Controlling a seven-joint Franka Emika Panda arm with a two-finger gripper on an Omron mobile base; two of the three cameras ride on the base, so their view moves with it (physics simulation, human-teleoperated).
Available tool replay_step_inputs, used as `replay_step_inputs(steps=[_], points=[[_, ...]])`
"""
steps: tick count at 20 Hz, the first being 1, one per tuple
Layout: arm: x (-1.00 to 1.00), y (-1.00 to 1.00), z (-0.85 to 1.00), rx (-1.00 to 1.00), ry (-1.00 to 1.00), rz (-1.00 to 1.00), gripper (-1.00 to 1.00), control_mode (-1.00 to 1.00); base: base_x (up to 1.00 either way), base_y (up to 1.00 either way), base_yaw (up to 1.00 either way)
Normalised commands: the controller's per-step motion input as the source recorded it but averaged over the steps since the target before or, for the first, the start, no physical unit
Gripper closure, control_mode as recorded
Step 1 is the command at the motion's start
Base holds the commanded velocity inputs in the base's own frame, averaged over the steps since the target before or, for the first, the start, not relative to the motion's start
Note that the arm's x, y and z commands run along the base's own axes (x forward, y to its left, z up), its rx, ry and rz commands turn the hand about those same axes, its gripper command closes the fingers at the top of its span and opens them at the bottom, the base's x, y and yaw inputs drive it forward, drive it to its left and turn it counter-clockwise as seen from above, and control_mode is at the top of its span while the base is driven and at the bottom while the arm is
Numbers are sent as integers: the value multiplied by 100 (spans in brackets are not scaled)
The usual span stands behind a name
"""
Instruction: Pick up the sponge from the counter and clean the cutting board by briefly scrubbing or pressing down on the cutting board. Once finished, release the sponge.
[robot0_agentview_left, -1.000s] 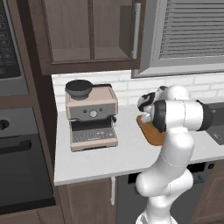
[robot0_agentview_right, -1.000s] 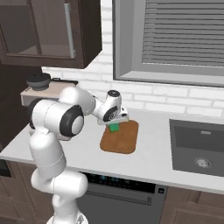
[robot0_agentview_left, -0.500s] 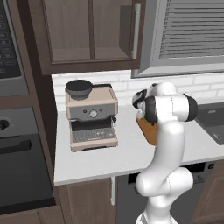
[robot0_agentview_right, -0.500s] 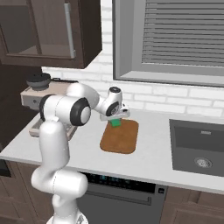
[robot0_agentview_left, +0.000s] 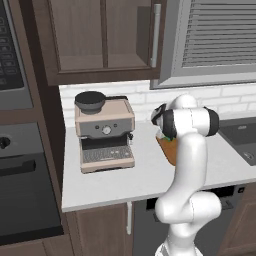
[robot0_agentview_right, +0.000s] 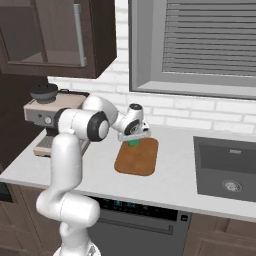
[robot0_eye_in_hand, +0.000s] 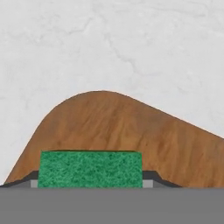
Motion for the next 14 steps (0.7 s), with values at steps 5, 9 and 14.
replay_step_inputs(steps=[5, 9, 14], points=[[0, -12, -35, 0, -4, 3, 100, -100, 0, 0, 0], [2, -46, 2, 0, -14, 0, 100, -100, 0, 0, 0], [0, -34, -24, 0, -12, 2, 100, -100, 0, 0, 0]])
